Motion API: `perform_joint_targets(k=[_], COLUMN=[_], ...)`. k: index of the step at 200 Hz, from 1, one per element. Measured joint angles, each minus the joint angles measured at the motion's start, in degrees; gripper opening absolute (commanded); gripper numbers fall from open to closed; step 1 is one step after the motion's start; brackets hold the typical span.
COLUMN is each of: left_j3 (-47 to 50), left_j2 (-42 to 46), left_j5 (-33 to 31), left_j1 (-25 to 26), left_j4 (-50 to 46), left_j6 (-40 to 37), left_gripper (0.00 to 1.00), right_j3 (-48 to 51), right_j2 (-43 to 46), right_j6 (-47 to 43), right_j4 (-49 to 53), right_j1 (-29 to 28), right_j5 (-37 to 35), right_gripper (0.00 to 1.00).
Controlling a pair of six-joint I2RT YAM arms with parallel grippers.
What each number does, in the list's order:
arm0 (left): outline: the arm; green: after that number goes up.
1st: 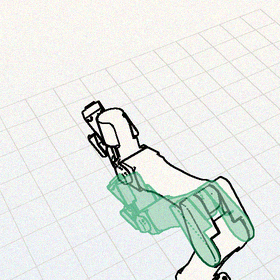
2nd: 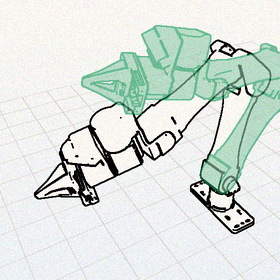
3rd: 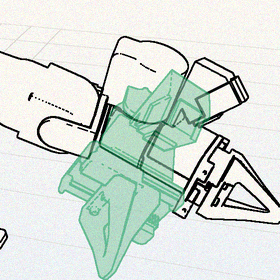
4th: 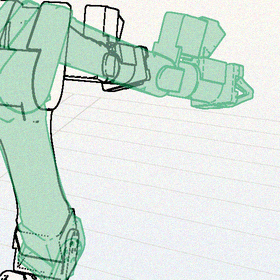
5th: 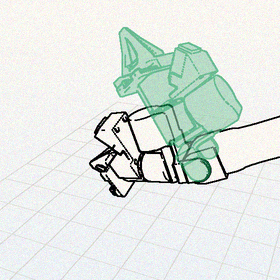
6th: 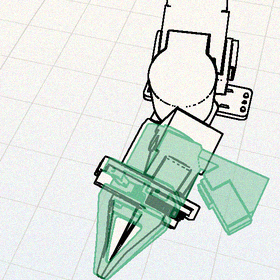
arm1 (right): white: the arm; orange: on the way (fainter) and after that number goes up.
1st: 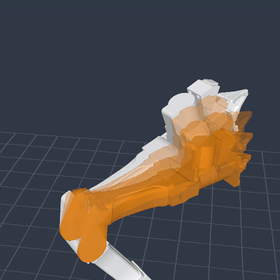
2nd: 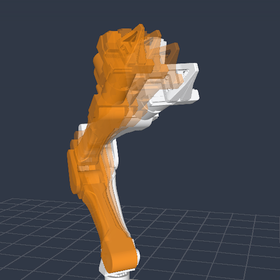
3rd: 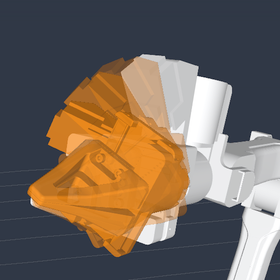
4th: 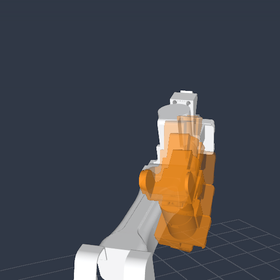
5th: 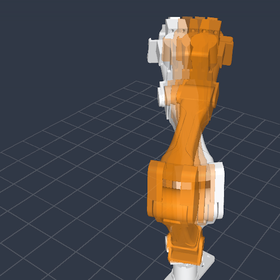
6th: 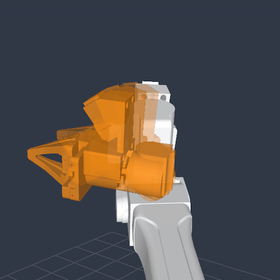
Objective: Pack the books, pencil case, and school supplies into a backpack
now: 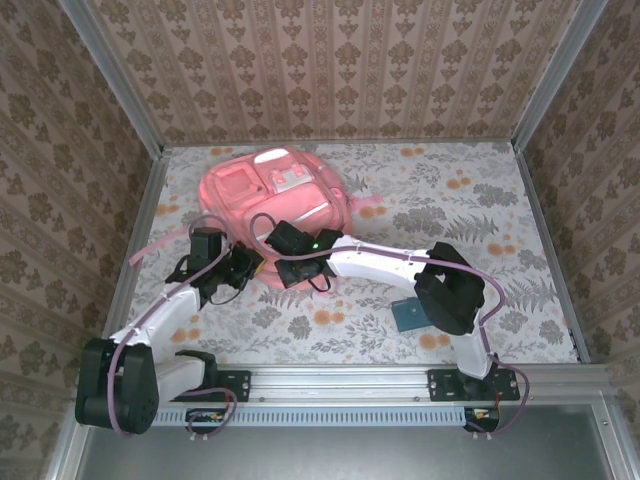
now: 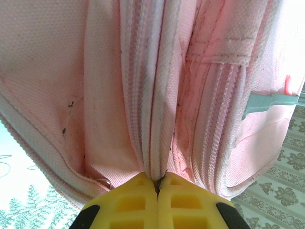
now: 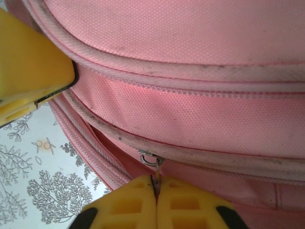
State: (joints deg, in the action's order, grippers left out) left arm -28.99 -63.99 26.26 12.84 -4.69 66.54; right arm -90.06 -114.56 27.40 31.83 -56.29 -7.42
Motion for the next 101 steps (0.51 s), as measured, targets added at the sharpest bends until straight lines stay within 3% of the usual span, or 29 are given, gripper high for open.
perform_joint_targets(k=[49, 101], left_j3=[0.09, 0.13], left_j2=[1.60, 2.51], left_j5=[-1.07, -1.09], left_j1=[0.26, 0.26], left_j4=[-0.98, -0.92], left_j6=[-0.92, -0.92], left_gripper=[0.29, 0.31], right_j3=[0.15, 0.15], right_j2=[0.44, 1.05], right_j6=[-0.46, -0.39], right_j4=[-1.49, -4.61], right_j1=[-0.11, 0.17], right_j5=[2.27, 7.80], right_gripper=[0.00, 0.00])
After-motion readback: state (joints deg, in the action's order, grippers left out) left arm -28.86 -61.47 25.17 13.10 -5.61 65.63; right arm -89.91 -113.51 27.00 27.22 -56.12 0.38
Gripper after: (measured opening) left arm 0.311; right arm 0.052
